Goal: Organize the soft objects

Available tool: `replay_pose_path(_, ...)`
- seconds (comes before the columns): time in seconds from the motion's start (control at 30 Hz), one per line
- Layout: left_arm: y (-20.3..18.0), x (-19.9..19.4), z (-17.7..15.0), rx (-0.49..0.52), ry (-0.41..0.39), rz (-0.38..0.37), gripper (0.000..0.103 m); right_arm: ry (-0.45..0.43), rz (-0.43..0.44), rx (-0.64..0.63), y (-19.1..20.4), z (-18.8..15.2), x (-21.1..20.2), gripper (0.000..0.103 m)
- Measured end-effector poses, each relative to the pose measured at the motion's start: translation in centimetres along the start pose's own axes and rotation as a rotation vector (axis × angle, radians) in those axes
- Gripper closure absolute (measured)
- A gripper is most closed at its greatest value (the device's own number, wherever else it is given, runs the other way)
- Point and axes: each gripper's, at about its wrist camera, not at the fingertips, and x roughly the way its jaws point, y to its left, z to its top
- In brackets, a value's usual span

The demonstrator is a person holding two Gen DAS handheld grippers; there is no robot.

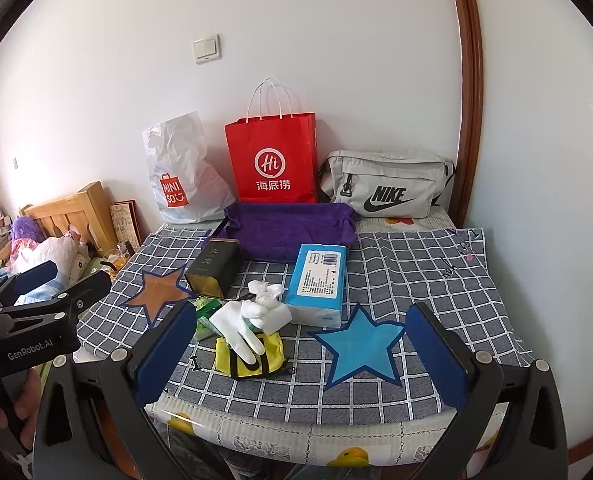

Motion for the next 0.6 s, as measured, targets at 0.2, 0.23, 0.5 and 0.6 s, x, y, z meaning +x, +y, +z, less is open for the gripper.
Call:
replay_pose_path(0.2,-0.34,-0.08,-0.17,0.010,-0.004,0.009,0.000,-0.002,0.002,0.003,-0.09,-0.11,-0.09,0.000)
replay_pose_path(0.23,-0.41,-0.09,-0.25,0.011,-0.004,0.009,0.000,-0.002,0.001,0.004,-0.10,-0.10,-0.10,0.000)
replay_pose_path(0.5,-0.56,-0.05,-0.48,0.013,-0.005,0.008,0.000,-0.005,0.003,0.007,-0.25,-0.14,-0.31,0.000)
replay_pose_path(0.6,-0.64,-0.04,-0.51,0.012,-0.004,0.005,0.000,-0.004,0.004,0.007,-0.28,-0.14,-0.32,0.000)
